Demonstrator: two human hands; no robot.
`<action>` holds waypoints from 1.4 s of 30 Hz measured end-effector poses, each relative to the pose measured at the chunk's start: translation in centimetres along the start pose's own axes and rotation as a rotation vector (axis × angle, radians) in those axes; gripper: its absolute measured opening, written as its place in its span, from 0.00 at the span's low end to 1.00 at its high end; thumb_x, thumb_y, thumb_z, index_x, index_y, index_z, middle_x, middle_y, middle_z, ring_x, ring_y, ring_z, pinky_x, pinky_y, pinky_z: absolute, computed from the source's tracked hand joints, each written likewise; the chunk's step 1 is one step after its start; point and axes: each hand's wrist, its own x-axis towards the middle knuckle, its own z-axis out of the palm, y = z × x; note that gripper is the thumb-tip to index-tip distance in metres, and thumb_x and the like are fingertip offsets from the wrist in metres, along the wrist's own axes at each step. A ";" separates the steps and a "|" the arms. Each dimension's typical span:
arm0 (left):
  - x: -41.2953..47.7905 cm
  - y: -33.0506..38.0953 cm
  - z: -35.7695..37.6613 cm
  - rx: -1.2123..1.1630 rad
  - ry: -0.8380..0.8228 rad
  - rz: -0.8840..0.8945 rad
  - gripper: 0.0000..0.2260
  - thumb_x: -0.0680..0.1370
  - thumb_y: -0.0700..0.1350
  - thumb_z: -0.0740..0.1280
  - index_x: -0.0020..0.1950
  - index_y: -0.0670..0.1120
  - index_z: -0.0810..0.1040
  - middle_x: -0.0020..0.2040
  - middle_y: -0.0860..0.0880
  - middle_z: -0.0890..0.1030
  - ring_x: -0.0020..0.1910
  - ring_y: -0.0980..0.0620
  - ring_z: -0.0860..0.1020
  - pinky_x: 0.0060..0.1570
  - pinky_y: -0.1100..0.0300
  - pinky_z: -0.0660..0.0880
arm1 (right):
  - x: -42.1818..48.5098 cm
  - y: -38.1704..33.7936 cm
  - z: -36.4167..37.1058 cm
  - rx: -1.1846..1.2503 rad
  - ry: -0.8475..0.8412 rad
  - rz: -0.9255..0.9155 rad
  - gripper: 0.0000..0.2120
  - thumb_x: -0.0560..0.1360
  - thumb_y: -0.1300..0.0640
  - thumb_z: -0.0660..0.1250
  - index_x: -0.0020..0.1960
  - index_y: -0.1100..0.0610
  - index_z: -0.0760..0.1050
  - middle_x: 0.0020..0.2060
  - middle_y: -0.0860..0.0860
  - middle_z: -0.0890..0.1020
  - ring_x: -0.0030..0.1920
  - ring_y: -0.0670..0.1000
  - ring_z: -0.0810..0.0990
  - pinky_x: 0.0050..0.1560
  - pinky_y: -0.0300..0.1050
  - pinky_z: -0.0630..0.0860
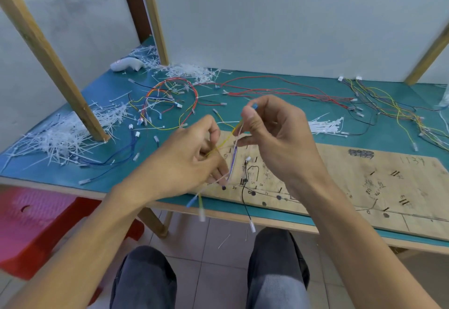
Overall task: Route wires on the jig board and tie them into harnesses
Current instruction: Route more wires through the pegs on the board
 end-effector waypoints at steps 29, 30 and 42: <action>-2.8 -6.6 6.7 -0.454 0.202 -0.399 0.06 0.89 0.49 0.57 0.59 0.47 0.66 0.47 0.45 0.89 0.22 0.44 0.79 0.17 0.62 0.68 | 6.7 10.8 0.0 -0.638 -0.135 0.218 0.04 0.75 0.53 0.79 0.45 0.52 0.86 0.35 0.43 0.86 0.35 0.43 0.81 0.35 0.31 0.72; -2.9 -6.7 6.7 -0.474 0.190 -0.415 0.06 0.89 0.49 0.56 0.59 0.47 0.65 0.47 0.43 0.89 0.22 0.44 0.79 0.18 0.61 0.69 | 6.8 11.0 0.2 -0.660 -0.144 0.207 0.04 0.74 0.52 0.80 0.45 0.51 0.86 0.36 0.43 0.85 0.37 0.44 0.82 0.40 0.36 0.74; -4.6 -7.1 7.5 -0.022 0.098 -0.385 0.09 0.88 0.53 0.54 0.48 0.57 0.66 0.34 0.44 0.83 0.22 0.43 0.81 0.19 0.59 0.70 | 6.6 12.2 0.8 -0.963 -0.251 0.000 0.06 0.79 0.47 0.75 0.54 0.44 0.89 0.50 0.45 0.82 0.56 0.56 0.69 0.53 0.55 0.73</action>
